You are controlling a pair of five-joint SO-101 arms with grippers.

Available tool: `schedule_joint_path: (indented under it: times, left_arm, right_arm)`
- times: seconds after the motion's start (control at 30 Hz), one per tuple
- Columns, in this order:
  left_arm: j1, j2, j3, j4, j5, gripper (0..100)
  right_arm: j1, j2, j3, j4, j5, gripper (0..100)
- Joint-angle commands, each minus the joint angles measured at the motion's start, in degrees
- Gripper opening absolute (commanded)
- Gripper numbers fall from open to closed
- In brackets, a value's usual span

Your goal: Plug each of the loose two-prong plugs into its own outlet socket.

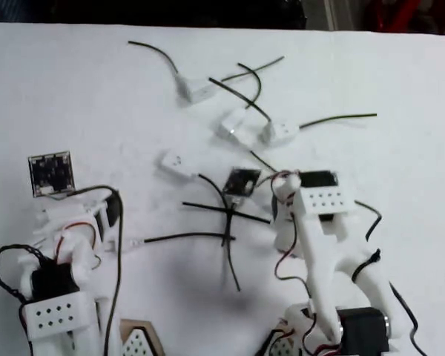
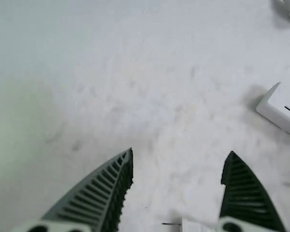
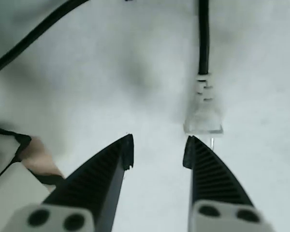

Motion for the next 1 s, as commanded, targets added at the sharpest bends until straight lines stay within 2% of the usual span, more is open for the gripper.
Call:
schedule_joint_path:
  times: [0.0,0.2,0.4,0.63,0.77,0.97]
  left_arm:
    - [-0.4,-0.6,-0.5,-1.4,0.0,29]
    - [-0.4,-0.6,-0.5,-1.4,0.0,29]
    - [-0.4,-0.6,-0.5,-1.4,0.0,29]
    - [-0.4,-0.6,-0.5,-1.4,0.0,29]
    - [-0.4,-0.6,-0.5,-1.4,0.0,29]
    - [-0.4,-0.6,-0.5,-1.4,0.0,29]
  right_arm:
    - [-0.6,-1.9,3.0,-5.4,1.6,16.2]
    - [-0.7,-1.9,7.6,-12.4,1.6,16.2]
    - [-0.7,-1.6,8.8,-14.5,1.6,16.1]
    - [0.0,7.2,7.5,-20.7,1.4,15.1]
    - [1.5,12.8,1.2,-18.3,1.3,11.5]
    - [3.8,17.6,-6.2,-14.7,1.2,11.6]
